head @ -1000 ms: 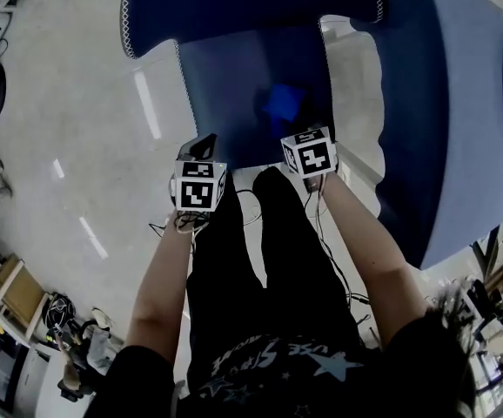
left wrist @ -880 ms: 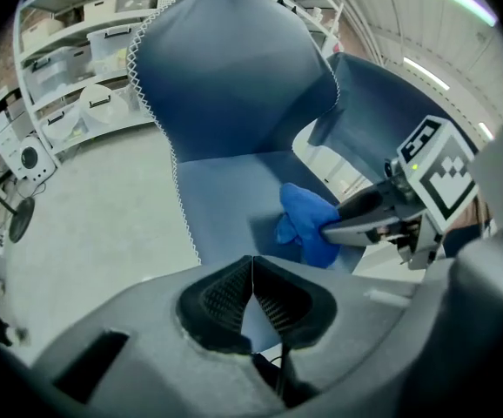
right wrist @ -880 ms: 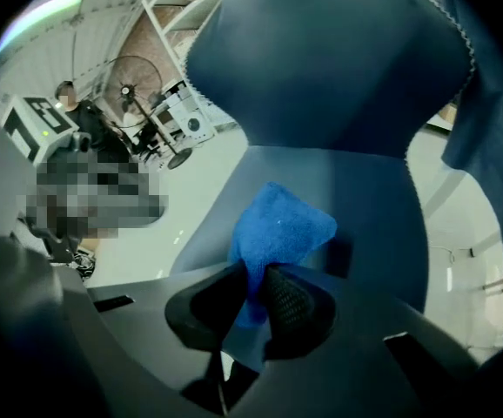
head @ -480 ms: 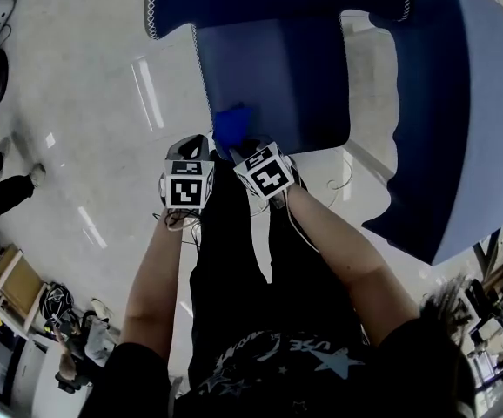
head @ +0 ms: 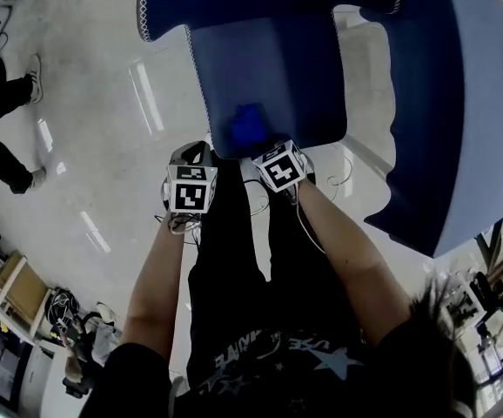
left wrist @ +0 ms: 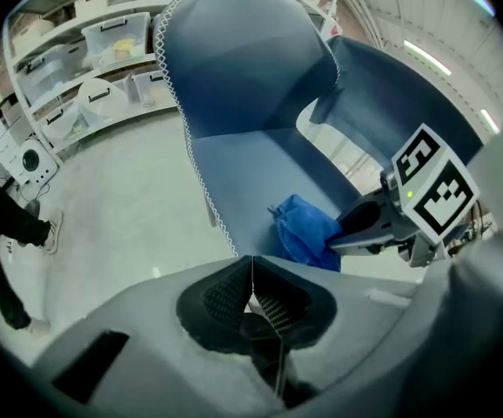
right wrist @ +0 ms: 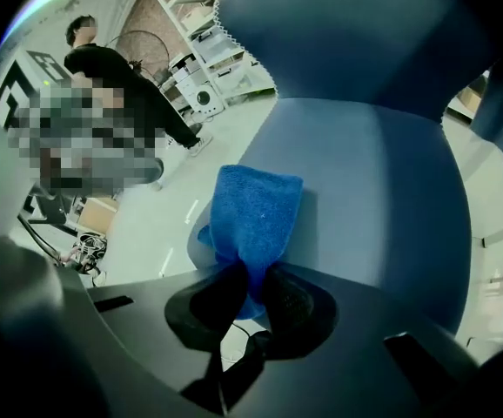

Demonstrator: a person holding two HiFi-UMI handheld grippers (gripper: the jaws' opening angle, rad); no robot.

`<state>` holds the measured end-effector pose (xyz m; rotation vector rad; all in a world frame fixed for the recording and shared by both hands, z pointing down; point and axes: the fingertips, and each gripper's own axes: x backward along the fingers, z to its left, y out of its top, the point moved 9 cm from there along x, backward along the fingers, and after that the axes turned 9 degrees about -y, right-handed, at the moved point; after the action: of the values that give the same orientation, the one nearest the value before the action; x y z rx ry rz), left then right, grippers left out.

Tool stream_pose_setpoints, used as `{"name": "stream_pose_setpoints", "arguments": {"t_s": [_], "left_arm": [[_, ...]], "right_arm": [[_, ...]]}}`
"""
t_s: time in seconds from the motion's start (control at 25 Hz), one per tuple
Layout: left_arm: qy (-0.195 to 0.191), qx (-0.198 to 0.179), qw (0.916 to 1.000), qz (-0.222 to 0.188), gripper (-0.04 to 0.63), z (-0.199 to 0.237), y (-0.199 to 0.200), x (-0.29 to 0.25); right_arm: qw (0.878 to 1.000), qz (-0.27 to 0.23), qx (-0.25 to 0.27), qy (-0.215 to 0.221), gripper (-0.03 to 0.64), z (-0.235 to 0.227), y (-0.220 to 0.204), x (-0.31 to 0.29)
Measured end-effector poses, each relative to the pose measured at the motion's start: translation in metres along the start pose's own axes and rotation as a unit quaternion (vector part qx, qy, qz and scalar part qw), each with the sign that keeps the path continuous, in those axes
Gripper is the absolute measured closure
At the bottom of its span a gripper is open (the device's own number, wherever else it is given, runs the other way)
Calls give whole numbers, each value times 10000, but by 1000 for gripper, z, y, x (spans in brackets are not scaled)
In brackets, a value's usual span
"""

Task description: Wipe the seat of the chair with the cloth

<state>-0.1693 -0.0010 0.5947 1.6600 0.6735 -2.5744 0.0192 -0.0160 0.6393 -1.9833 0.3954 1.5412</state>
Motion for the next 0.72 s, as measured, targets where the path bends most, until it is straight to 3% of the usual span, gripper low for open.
{"name": "stream_pose_setpoints", "arguments": {"t_s": [0.2, 0.52, 0.72], "left_arm": [[-114, -142, 9998, 66, 574, -18, 11, -2], [-202, -353, 9991, 74, 574, -47, 28, -13], [-140, -394, 9990, 150, 574, -71, 36, -11]], "right_arm": [[9984, 37, -453, -328, 561, -35, -18, 7], [9941, 270, -623, -847, 561, -90, -45, 28], [9931, 397, -588, -932, 561, -119, -59, 52]]}}
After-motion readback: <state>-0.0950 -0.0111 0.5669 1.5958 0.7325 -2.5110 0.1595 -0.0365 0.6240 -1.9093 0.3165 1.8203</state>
